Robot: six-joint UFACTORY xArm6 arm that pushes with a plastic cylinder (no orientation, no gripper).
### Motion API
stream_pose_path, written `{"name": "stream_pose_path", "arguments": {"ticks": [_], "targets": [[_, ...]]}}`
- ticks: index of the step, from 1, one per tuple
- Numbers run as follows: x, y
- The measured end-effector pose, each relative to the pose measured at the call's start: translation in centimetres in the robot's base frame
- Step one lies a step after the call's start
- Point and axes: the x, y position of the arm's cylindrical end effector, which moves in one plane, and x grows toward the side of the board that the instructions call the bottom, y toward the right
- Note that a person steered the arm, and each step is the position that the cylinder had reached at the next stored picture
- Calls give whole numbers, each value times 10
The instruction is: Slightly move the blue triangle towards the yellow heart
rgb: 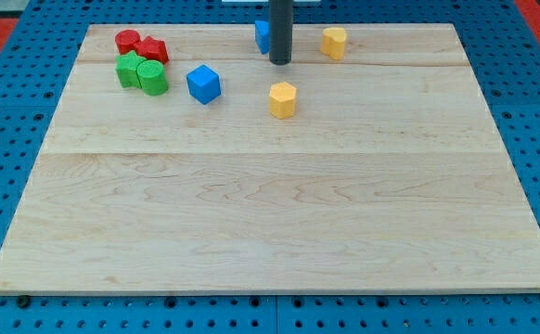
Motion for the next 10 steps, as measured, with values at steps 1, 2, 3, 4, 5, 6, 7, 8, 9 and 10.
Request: {"name": "stream_pose_path", "arguments": {"ticks": [1, 2, 3, 4, 5, 6, 7, 8, 9, 10], "targets": [[14, -6], [-6, -86], [-67, -112], [-89, -90], [-71, -45], [-74, -43], [-74, -52], [-88, -53], [-88, -53], [-88, -53]]}}
